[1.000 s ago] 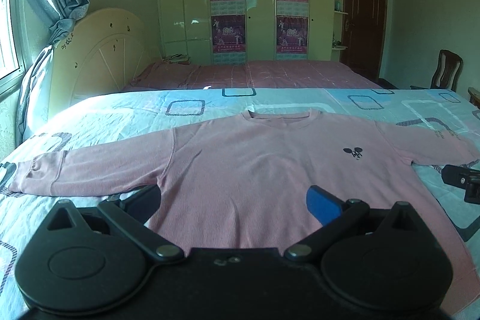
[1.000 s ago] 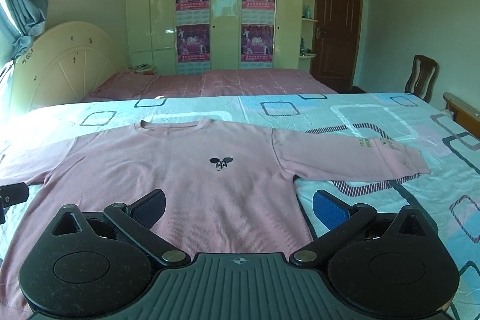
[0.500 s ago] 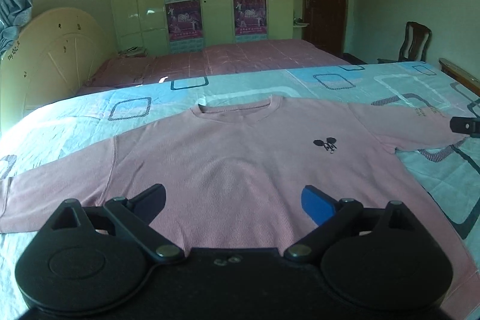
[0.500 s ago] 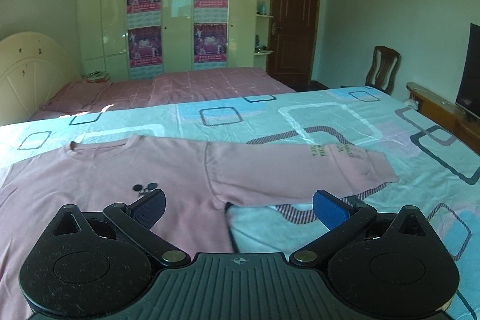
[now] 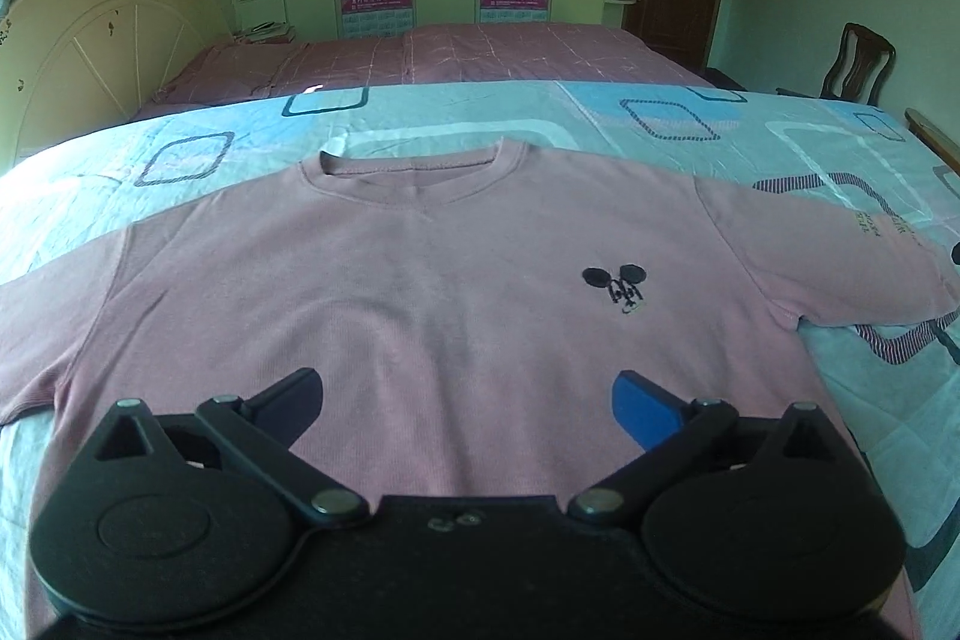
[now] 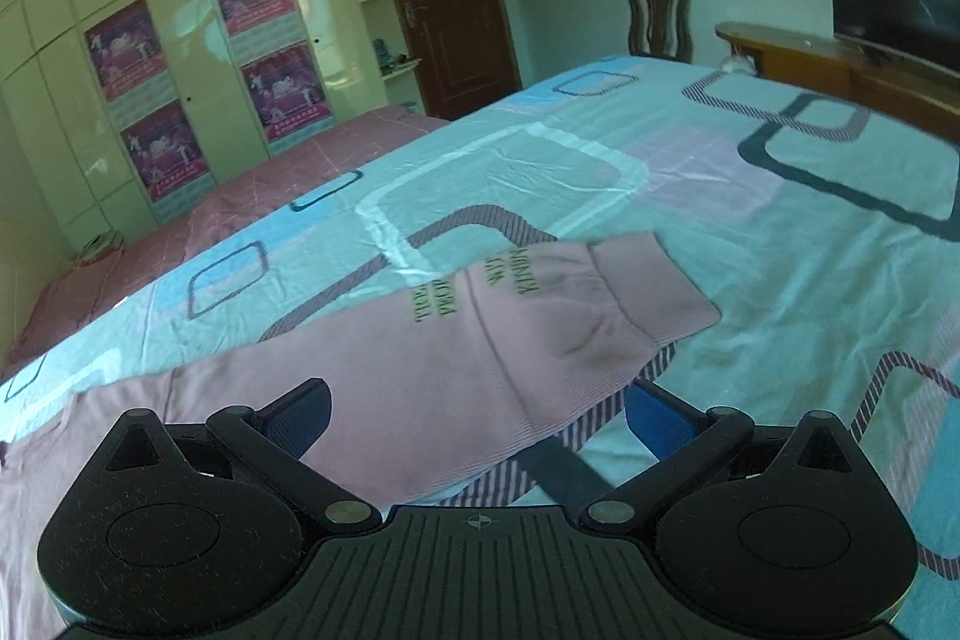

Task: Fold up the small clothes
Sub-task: 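Move the right tool toward the sleeve cuff of the pink sweatshirt, then close the right gripper on the sweatshirt sleeve cuff and lift it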

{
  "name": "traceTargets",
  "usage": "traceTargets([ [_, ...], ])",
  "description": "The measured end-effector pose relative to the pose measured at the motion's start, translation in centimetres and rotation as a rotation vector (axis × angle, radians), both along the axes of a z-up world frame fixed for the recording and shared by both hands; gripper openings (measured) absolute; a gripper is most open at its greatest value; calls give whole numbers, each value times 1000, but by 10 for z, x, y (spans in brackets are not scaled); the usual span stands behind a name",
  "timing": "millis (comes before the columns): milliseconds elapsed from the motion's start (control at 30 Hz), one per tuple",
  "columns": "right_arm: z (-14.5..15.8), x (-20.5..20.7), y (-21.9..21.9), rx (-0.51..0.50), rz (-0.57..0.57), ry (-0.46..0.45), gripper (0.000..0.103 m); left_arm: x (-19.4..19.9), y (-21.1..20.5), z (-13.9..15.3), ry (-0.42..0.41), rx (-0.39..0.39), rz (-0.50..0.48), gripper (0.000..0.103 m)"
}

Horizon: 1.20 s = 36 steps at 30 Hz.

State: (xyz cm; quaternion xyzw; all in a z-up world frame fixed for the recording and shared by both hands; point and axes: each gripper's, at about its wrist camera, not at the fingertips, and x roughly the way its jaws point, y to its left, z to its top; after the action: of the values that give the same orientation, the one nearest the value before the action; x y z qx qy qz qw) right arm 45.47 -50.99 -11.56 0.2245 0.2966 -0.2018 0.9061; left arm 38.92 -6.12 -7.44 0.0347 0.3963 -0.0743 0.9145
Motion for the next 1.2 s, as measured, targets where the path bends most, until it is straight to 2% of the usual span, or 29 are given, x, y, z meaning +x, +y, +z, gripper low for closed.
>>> traceTargets([
  [300, -36, 4, -60, 104, -69, -13, 102, 26, -41, -9, 47, -37, 10, 101],
  [333, -40, 6, -64, 123, -72, -19, 94, 27, -44, -10, 50, -30, 6, 101],
  [367, -43, 6, -69, 150, -74, -21, 69, 29, -47, -11, 54, -23, 1, 101],
  [400, -47, 6, -74, 174, -85, -19, 61, 30, -50, -12, 58, -19, -1, 101],
  [600, -57, -9, -96, 343, -144, -108, 60, 35, -60, -14, 70, 2, -5, 101],
  [733, -65, -28, -106, 563, -214, -206, 60, 37, -64, -16, 78, 11, -7, 101],
  [833, -66, -30, -116, 594, -221, -231, 59, 38, -66, -16, 80, 5, -2, 101],
  [900, -64, -30, -128, 581, -240, -219, 48, 38, -66, -13, 71, 4, 1, 102],
  [967, -63, -29, -137, 549, -250, -188, 19, 39, -63, -12, 69, -8, 13, 102],
  [1000, -63, -29, -140, 528, -243, -175, 10, 39, -61, -11, 72, -14, 19, 102],
  [1067, -56, -28, -139, 456, -207, -152, 9, 38, -57, -10, 73, -22, 29, 102],
  [1200, -32, -24, -122, 274, -136, -51, 9, 34, -40, -8, 74, -44, 47, 102],
])
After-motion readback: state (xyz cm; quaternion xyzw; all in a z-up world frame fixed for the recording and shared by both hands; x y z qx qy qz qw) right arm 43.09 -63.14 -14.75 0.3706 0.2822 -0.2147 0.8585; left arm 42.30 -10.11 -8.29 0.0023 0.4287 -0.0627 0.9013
